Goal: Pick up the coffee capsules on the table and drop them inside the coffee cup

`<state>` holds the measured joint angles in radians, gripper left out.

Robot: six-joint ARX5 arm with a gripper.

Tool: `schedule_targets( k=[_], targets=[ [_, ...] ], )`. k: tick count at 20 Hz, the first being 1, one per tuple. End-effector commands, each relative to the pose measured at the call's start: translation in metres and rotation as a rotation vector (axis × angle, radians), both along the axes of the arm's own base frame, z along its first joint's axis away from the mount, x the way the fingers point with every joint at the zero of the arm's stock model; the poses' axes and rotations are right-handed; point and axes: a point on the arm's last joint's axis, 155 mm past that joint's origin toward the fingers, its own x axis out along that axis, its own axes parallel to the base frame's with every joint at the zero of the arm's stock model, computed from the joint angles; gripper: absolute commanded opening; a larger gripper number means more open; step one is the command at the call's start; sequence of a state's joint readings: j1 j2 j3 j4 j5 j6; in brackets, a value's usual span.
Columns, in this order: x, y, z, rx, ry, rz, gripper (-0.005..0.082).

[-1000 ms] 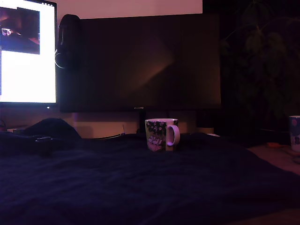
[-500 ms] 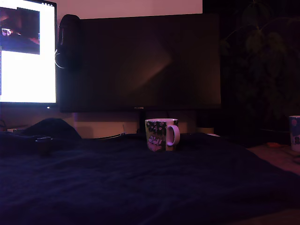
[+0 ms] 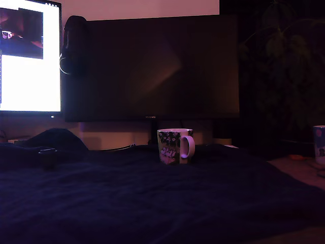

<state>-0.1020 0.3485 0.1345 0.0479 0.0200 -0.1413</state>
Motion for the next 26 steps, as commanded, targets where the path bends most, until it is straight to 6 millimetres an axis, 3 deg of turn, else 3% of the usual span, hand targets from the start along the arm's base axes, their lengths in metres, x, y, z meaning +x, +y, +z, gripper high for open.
schedule_targets(
  k=[1, 4, 10, 17, 26],
  targets=[
    [0.0, 0.001, -0.004, 0.016, -0.001, 0.002, 0.0606],
    [0.001, 0.001, -0.001, 0.021, -0.038, 0.0, 0.0606],
    [0.001, -0.001, -0.017, 0.018, -0.078, -0.007, 0.0606],
    [0.003, -0.004, -0.002, 0.029, -0.138, -0.028, 0.0606],
    [0.022, -0.01, -0.012, 0.027, -0.119, -0.047, 0.0606]
  ],
)
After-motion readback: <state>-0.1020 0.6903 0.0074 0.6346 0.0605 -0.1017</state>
